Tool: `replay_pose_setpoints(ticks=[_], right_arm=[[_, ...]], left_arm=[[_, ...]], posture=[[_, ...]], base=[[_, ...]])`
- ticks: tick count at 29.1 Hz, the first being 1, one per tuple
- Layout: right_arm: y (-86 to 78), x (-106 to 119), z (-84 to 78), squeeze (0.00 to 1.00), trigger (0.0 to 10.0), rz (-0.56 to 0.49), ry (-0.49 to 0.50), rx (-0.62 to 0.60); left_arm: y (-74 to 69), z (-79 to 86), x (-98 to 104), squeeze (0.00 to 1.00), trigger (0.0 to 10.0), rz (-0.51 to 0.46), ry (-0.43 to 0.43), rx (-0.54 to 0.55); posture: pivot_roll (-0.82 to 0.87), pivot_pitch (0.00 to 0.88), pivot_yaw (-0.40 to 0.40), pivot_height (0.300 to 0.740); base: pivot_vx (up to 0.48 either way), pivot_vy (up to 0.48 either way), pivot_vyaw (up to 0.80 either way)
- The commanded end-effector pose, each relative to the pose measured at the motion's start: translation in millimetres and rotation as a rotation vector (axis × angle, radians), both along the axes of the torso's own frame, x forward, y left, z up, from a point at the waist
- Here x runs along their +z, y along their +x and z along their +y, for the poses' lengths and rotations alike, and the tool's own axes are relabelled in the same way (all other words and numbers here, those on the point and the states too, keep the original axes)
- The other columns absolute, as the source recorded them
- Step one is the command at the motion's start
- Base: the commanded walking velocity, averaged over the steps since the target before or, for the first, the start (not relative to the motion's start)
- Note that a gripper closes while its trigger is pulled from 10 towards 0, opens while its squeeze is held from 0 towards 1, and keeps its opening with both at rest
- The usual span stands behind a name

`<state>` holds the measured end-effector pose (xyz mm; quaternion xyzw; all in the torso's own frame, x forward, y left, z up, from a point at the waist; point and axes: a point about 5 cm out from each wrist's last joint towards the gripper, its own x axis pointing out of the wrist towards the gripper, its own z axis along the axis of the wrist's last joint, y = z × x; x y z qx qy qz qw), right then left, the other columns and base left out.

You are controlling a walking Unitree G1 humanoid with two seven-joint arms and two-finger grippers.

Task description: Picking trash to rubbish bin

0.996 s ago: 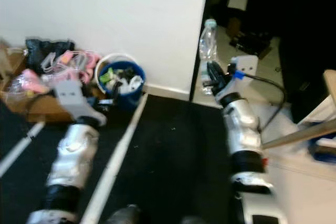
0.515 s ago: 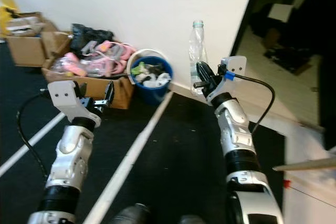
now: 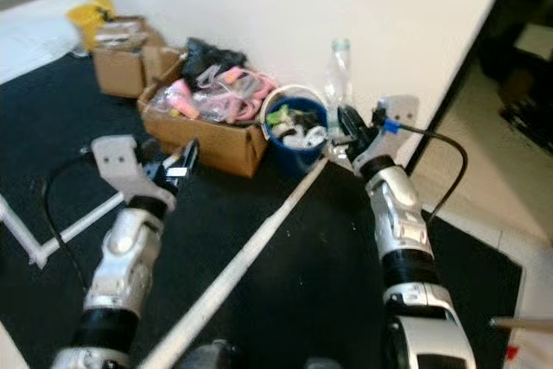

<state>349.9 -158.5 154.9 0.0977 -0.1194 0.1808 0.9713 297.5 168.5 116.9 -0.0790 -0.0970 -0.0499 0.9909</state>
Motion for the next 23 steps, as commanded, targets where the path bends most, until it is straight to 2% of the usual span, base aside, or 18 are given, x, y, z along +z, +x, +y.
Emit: replay_pose_setpoints(ticks=[1, 23], right_arm=[[-1.1, -4.4, -4.8, 0.0, 10.0, 0.017, -0.003, -0.014], [0.1, -1.8, -2.4, 0.0, 10.0, 0.013, -0.003, -0.002]], left_arm=[[-1.1, -2.8, -2.1, 0.0, 10.0, 0.005, 0.003, -0.015], [-0.3, -1.7, -2.8, 0.0, 10.0, 0.03, -0.036, -0.047]], posture=[[-0.03, 0.0, -0.04, 0.74], [-0.04, 0.0, -0.019, 0.74]], base=[[0.0, 0.0, 0.66], [0.0, 0.0, 0.66]])
